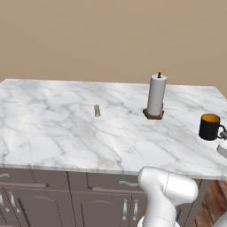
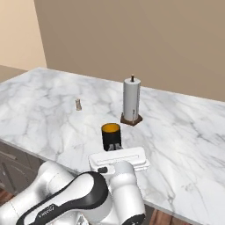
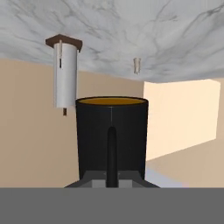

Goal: Open the cabinet directly in front. Then move the liquor and the mug to the dining counter with the candle on it.

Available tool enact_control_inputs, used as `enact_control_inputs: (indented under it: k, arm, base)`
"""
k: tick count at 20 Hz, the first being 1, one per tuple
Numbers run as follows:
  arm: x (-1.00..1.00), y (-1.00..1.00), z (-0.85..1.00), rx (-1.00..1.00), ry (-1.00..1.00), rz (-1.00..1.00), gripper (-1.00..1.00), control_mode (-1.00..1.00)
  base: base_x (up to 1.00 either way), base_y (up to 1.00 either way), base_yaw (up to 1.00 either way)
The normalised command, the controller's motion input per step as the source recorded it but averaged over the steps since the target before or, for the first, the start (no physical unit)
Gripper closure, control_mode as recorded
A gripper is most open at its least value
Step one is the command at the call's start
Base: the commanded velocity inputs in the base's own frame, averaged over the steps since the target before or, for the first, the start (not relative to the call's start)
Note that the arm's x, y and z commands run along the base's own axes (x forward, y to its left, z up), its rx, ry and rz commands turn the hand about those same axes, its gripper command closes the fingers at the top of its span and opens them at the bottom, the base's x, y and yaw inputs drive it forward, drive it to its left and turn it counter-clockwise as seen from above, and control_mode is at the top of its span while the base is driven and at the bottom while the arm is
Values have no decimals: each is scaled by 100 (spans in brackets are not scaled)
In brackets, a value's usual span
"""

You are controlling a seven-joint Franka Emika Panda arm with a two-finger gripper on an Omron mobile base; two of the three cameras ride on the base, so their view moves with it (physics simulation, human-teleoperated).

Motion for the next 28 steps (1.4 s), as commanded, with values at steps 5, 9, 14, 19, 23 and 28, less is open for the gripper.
enact_control_inputs:
  k: [5,9,14,19,23,28]
  arm:
    - [1,-21,-29,6,0,0,100,-100]
    - [11,-5,-29,4,0,0,100,-100]
    - [23,0,-32,1,0,0,100,-100]
    - [18,0,-32,0,0,0,100,-100]
    - [1,-8,-32,0,0,-2,100,-100]
    - [0,-14,-25,0,0,-2,100,-100]
  base:
    - [0,0,0]
    - [0,0,0]
    - [0,0,0]
    - [0,0,0]
    - [0,0,0]
    - [0,0,0]
